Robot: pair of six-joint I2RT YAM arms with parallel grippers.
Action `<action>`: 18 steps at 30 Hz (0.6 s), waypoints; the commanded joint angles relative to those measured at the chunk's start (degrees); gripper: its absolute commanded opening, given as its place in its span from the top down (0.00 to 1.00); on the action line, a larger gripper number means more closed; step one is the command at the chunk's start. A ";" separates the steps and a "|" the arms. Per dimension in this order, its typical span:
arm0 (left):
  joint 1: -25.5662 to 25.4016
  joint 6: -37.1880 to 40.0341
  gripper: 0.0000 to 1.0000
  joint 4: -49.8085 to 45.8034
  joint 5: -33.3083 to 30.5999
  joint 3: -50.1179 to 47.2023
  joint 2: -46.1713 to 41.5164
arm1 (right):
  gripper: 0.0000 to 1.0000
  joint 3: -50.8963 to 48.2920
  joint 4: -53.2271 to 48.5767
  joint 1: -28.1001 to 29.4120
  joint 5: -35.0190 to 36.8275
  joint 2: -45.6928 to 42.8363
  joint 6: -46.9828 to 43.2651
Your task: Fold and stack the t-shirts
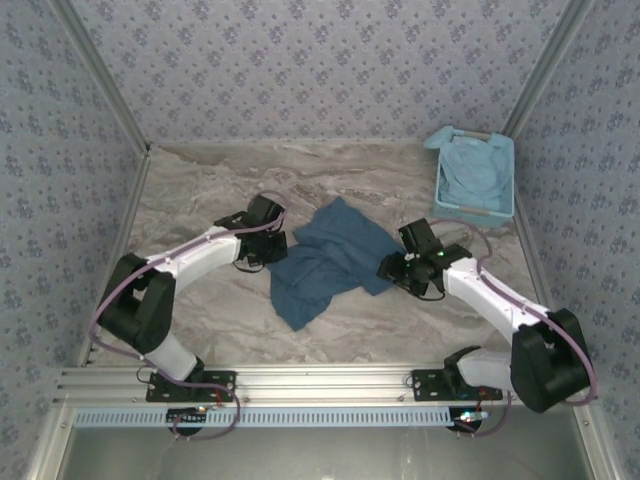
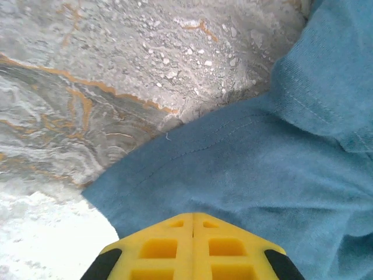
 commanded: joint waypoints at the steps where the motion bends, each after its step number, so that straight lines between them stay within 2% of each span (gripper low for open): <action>1: -0.38 1.77 0.93 -4.44 -1.85 1.38 -3.71 | 0.47 0.81 3.24 0.38 -0.07 3.33 0.15; 2: -0.29 1.56 0.71 -5.94 -1.48 1.38 -3.47 | 0.48 1.28 3.22 0.38 -0.13 4.10 -0.46; 3: -0.15 0.76 0.57 -7.68 -1.27 1.42 -3.00 | 0.51 1.82 2.95 0.43 -0.05 4.69 -0.82; 5: 0.36 -1.03 0.48 -9.31 -0.05 0.52 -2.15 | 0.60 2.36 2.62 0.37 0.62 5.36 -1.17; 10: 2.94 -8.13 0.40 -3.86 4.90 -4.73 -1.08 | 0.77 1.65 1.71 0.01 0.45 5.43 -1.24; 18: 5.50 -11.61 0.38 8.65 6.94 -6.85 4.41 | 0.78 1.24 0.22 -0.60 0.01 4.17 -2.18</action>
